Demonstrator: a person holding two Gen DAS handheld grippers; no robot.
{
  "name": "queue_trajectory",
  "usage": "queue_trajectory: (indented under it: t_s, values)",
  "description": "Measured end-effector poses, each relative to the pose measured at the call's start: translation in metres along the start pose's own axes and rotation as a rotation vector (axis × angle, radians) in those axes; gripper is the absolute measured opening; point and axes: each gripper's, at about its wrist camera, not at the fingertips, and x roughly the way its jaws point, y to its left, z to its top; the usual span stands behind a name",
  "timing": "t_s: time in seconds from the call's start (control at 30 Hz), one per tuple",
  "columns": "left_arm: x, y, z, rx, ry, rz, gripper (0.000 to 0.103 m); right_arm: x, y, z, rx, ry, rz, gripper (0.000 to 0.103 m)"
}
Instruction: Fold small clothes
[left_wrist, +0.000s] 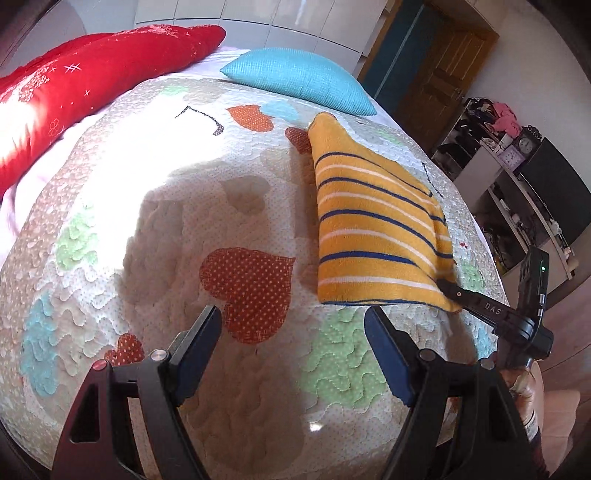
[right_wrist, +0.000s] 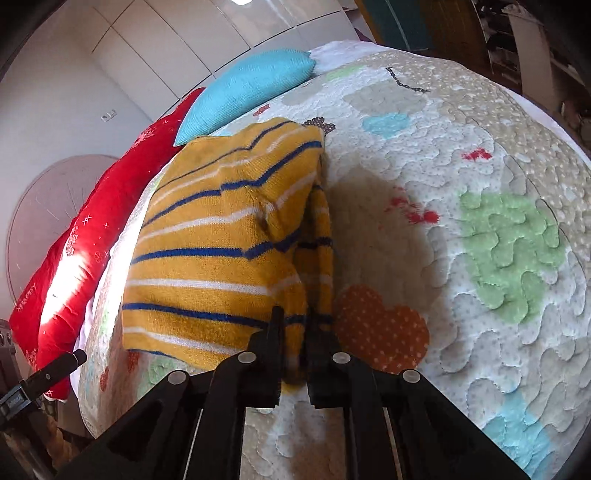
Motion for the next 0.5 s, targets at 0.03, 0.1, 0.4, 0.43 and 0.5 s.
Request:
queue_trajectory:
  t_s: [0.03, 0.1, 0.4, 0.43, 0.5]
  values:
    - [0.000, 0.000, -0.002, -0.002, 0.001, 0.006, 0.078, -0.007, 0.002, 0.002, -0.005, -0.011, 0.002, 0.017]
    - [-0.001, -0.003, -0.006, 0.005, -0.007, 0.028, 0.078, -0.026, 0.007, 0.009, -0.013, -0.070, -0.003, 0.021]
    - [-0.013, -0.027, -0.016, 0.108, -0.085, 0.147, 0.078, -0.013, 0.066, 0.065, -0.141, -0.133, 0.049, 0.021]
    - [-0.015, -0.029, -0.016, 0.121, -0.099, 0.160, 0.078, 0.004, 0.065, 0.070, -0.141, -0.101, 0.028, 0.021]
    - [-0.022, -0.033, -0.017, 0.143, -0.128, 0.185, 0.079, 0.040, 0.052, 0.076, -0.124, -0.038, -0.064, 0.022]
